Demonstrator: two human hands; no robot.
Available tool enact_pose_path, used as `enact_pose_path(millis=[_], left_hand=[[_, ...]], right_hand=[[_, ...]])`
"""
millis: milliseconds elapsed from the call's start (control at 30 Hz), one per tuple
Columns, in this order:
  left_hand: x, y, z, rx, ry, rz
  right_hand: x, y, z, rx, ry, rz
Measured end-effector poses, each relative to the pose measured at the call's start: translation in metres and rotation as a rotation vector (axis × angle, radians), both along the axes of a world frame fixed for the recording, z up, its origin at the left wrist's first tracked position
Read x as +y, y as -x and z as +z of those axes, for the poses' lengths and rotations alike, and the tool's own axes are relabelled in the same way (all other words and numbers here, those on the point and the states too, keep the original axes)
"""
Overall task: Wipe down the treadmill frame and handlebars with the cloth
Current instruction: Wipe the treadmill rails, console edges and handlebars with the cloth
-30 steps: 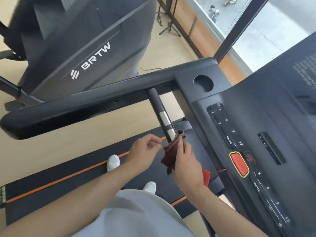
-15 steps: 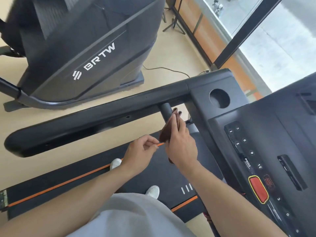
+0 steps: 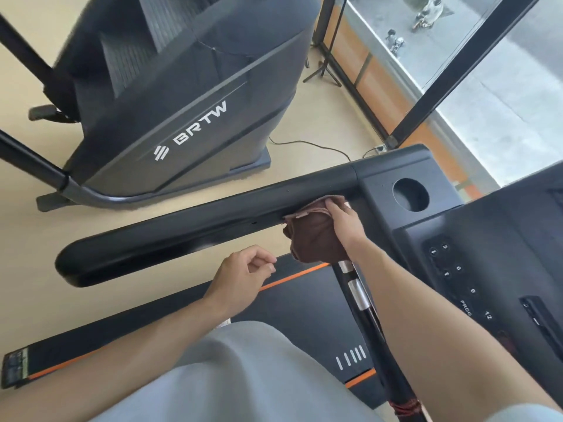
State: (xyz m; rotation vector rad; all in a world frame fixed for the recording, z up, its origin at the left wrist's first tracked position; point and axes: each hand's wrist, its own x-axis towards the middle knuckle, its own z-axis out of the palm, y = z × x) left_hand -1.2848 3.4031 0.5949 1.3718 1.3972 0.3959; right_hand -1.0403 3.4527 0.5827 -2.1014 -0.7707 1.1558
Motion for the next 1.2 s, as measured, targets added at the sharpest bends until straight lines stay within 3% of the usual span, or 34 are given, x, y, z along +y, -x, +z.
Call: enact_pose_path(millis=[100,267,700,867,1033,1200], left_hand=[[-0.014,0.007,0.003,0.006,-0.017,0.007],[-0.046,0.009,0.004,-0.009,-0.022,0.034],[-0.14,-0.041,-0.003,-0.101,0.005,0.051],[-0.163,-0.058,-0.009,-0.067,0.029,0.002],[-0.174,-0.066,-0.017,-0.066,0.06,-0.061],[-0.17,-0.059,-0.02,-0.019,0.081,-0.083]], right_hand=[[-0.013,-0.003,0.009,0.193,0.124,-0.019],[-0.052,-0.006,0.018,0.33,0.21,-0.002],[-0.169,-0.024,0.014,0.26,0.21,0.077],[-0.209,-0.027,0.01,-0.044,0.119,0.204],[-0.24,-0.009,0.016,-0.512,0.24,0.345],[-0.263,0.002,0.02,-0.781,0.188,0.489]])
